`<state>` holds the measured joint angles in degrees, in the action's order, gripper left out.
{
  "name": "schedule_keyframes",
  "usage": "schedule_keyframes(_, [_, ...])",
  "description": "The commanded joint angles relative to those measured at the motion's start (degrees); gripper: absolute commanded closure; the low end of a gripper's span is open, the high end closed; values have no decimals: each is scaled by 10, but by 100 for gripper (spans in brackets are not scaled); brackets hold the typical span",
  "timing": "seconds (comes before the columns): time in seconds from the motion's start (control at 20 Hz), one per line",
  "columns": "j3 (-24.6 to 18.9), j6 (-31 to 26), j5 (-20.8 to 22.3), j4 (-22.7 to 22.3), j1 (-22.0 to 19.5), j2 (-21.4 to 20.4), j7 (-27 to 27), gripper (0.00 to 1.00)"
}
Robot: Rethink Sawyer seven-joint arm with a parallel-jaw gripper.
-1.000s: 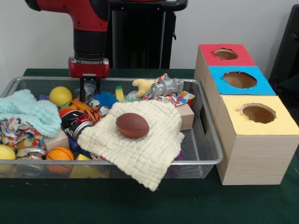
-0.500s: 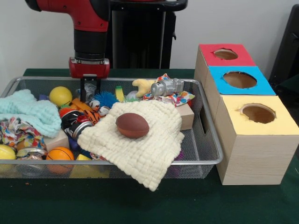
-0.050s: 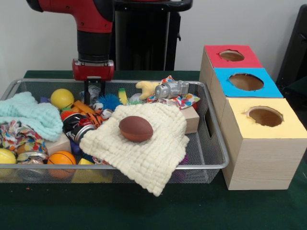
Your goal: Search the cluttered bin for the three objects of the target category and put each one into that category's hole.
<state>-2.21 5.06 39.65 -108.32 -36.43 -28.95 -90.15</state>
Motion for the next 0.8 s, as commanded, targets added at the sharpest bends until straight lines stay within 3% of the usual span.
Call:
schedule_keyframes(0.05, [-70,-99,-26,7,14,2,-41,100])
schedule_keyframes(0.8, [-121,-133,-33,15,11,-36,-33,100])
